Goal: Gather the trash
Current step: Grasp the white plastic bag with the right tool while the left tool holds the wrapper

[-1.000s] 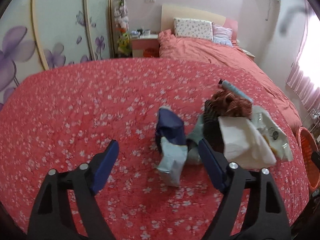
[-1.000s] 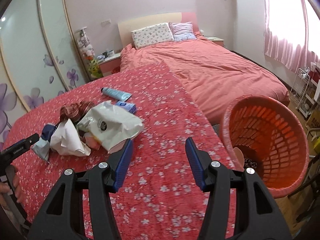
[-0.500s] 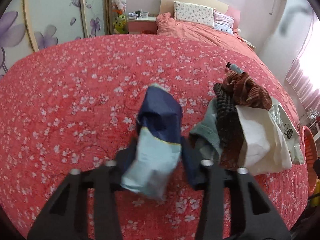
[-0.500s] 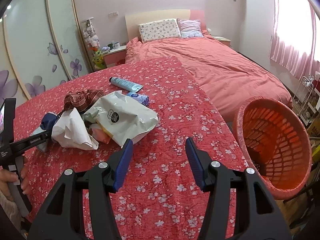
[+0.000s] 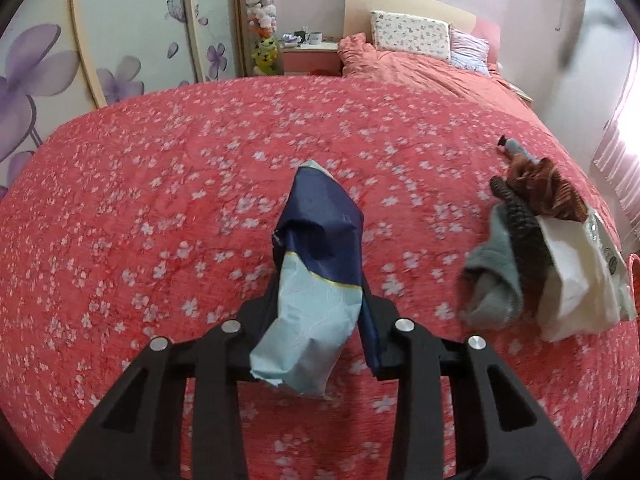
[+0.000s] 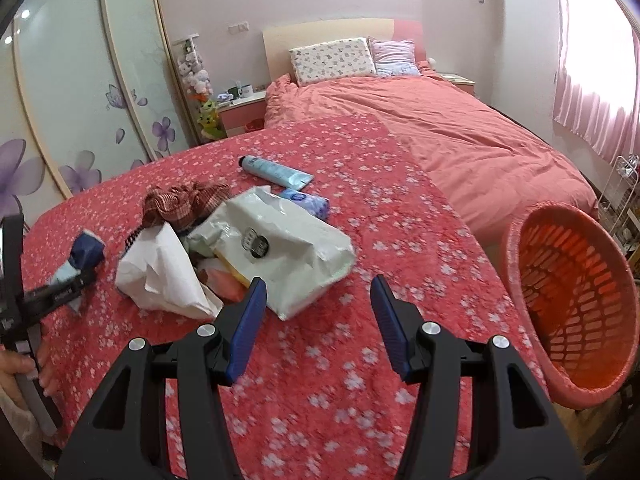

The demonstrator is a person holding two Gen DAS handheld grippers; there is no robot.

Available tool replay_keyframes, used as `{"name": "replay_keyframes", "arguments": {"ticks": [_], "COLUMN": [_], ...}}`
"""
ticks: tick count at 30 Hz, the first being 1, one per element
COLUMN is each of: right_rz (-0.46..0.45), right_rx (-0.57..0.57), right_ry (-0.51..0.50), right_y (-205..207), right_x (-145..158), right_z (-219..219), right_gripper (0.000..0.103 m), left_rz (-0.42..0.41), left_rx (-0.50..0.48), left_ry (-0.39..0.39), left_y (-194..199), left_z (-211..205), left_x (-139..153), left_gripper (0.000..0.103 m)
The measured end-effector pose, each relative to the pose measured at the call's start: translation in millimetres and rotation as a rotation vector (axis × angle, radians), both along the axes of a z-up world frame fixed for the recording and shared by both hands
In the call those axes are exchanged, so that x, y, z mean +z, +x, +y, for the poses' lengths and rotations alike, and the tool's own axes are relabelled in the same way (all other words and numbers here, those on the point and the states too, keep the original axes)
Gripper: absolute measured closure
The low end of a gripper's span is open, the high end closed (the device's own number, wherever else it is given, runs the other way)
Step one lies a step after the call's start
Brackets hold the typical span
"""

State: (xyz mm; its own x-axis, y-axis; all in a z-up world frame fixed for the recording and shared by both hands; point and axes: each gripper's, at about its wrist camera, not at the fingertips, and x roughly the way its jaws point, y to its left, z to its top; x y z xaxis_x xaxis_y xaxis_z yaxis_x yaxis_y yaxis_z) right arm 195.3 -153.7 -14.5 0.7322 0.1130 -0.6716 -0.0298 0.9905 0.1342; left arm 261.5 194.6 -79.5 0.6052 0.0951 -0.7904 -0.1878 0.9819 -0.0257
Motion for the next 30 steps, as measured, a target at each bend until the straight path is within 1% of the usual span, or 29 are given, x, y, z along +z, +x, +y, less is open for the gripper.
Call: {"name": "replay_keyframes", "arguments": {"ticks": [4, 7, 10, 13, 16, 20, 21, 23, 24, 26, 27, 28, 30], "right_rz": [0.004, 0.01, 0.028, 0.041, 0.048, 0.086, 0.094, 0.099, 0.097, 0.095, 0.097, 0.099, 0.1], "right_rx": [0.009, 0.008, -0.009, -0.018, -0.013, 0.022, 0.028, 0.03, 0.028, 0.023, 0.024, 0.027, 0.031], "right_ry": [-0.02, -0.028, -0.006, 0.019, -0.004, -0.045, -0.053, -0.07, -0.073, -0.062, -0.057, -0.054, -0.065], "right_y": [11, 21, 32, 36, 41, 48, 49, 48, 46, 42, 41, 41, 39], "right_x": [-6, -10, -13, -15, -17, -27, -29, -32, -33, -32, -31, -31, -31], "right_z": [9, 12, 11, 8, 11, 19, 19, 21, 20, 17, 16, 16, 16], "right_gripper": [0.048, 0.048, 0.043, 0.043, 0.043, 0.043, 0.045, 0.061, 0.064, 0.077, 0.08, 0.092, 0.095], "left_rz": [-0.012, -0.015, -0.016, -0.016, -0.016, -0.016, -0.016, -0.016, -0.016, -0.015, -0.015, -0.014, -0.014], "left_rx": [-0.006, -0.008, -0.008, -0.008, -0.01, -0.009, -0.009, -0.009, -0.009, -0.01, -0.011, -0.011, -0.012], "left_ry": [0.034, 0.025, 0.019, 0.019, 0.018, 0.019, 0.019, 0.018, 0.019, 0.02, 0.021, 0.022, 0.023], "left_y": [-5, -5, -6, -6, -7, -8, -8, -8, -8, -7, -7, -6, -5], "left_z": [-1, -1, -2, -2, -3, -4, -4, -4, -4, -4, -4, -5, -5], "left_x": [-4, -4, -6, -6, -7, -7, -7, -7, -7, -8, -8, -8, -8], "left_gripper": [0.068, 0.068, 0.068, 0.068, 0.068, 0.068, 0.068, 0.068, 0.068, 0.067, 0.067, 0.067, 0.067]}}
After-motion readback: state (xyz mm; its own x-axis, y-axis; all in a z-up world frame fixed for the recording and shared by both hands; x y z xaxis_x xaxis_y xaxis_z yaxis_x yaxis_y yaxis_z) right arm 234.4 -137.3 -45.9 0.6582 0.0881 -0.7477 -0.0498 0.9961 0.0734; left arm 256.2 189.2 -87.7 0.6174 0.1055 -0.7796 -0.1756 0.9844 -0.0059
